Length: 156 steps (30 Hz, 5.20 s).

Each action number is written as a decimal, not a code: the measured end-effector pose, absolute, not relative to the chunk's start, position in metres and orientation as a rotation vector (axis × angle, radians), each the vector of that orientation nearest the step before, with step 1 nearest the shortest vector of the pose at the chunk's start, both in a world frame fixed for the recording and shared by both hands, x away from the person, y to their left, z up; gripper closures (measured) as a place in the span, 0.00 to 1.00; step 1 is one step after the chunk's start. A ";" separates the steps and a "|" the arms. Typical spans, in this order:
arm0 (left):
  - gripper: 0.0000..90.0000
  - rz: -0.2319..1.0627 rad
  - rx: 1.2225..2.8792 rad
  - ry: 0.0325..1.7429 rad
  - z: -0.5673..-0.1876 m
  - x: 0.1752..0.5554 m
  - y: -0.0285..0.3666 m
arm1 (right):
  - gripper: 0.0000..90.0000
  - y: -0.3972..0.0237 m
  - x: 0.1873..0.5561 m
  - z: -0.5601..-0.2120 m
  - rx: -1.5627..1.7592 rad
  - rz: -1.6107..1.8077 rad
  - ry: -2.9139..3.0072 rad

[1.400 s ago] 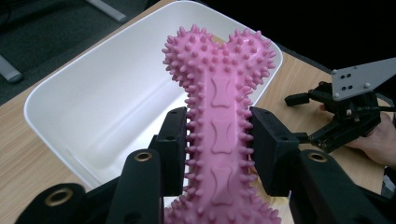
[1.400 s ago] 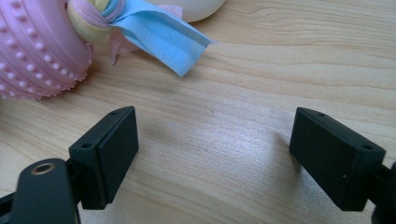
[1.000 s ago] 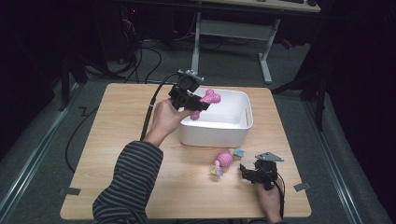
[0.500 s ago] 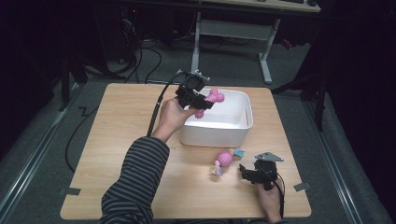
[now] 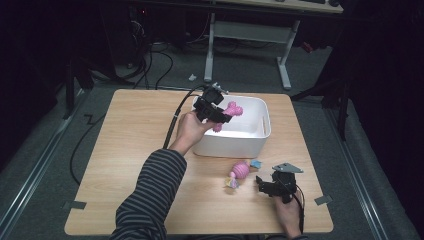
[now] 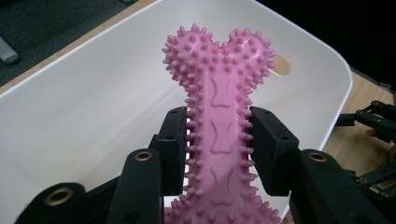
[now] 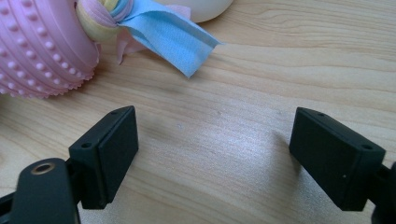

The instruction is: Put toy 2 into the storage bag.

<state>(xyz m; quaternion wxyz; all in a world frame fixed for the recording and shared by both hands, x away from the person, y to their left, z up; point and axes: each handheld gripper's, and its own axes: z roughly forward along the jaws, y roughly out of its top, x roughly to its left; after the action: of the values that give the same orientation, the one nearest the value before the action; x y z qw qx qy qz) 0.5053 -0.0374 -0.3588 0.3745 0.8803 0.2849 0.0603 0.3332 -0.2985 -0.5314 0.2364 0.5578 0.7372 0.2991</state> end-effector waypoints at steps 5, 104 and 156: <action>0.66 0.156 2.265 0.715 -0.363 0.505 -0.043 | 0.17 -0.299 0.333 -0.531 1.529 0.820 2.021; 0.38 0.283 2.014 0.939 -0.389 0.426 0.119 | 0.17 -0.298 0.334 -0.532 1.527 0.820 2.018; 0.33 0.392 1.967 1.226 -0.534 0.385 0.157 | 0.17 -0.296 0.333 -0.532 1.538 0.815 2.011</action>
<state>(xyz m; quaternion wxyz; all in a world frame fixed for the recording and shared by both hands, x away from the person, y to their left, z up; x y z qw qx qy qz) 0.3851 0.1567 -0.5338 0.3853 0.7721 0.4814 0.1539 0.3329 -0.2956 -0.5316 0.2388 0.5615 0.7342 0.2977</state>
